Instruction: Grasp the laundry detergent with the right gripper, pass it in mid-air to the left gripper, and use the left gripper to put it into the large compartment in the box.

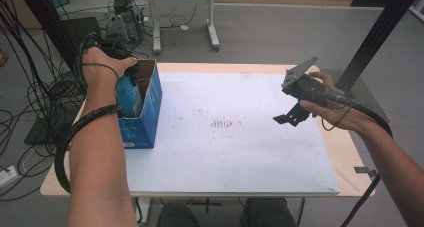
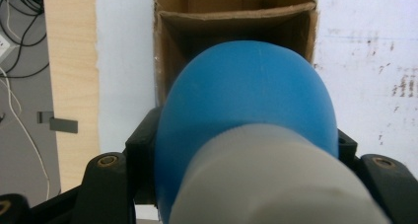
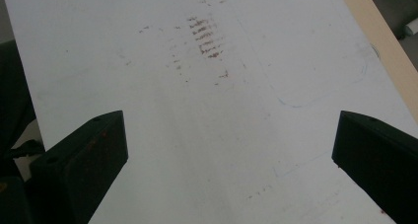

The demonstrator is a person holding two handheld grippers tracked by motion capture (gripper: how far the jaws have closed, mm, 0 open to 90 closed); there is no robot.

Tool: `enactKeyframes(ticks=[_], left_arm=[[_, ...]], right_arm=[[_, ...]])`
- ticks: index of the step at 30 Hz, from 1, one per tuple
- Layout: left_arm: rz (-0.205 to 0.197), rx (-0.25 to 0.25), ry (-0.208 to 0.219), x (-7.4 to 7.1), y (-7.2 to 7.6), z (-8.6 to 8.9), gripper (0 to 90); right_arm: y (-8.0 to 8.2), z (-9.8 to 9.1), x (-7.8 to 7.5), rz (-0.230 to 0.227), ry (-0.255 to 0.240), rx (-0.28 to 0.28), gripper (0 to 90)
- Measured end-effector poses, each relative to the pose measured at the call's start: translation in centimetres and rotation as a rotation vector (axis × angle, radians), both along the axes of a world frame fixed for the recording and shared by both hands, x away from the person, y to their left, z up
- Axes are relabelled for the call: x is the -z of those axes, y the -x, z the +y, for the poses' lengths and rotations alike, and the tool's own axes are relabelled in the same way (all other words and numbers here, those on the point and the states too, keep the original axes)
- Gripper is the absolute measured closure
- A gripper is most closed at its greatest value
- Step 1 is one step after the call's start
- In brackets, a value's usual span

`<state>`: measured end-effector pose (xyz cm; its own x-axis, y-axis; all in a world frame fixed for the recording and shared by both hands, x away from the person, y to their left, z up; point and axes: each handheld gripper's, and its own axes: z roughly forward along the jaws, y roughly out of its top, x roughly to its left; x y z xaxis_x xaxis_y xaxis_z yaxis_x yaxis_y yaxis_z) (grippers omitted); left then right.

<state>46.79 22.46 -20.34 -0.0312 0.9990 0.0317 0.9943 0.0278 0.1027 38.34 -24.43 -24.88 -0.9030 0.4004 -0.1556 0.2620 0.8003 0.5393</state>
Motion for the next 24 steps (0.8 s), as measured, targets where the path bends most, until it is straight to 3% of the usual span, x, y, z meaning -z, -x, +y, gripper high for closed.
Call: enactKeyframes(ticks=[10,24], left_arm=[[0.008,0.016,0.006,2.9,0.0,-0.3,37.7],[0.017,0.019,-0.01,5.0,0.1,-0.1,37.7]], right_arm=[[0.0,-0.2,0.1,0.001,0.01,0.006,0.4],[-0.2,0.1,0.6,0.005,0.025,0.002,0.4]])
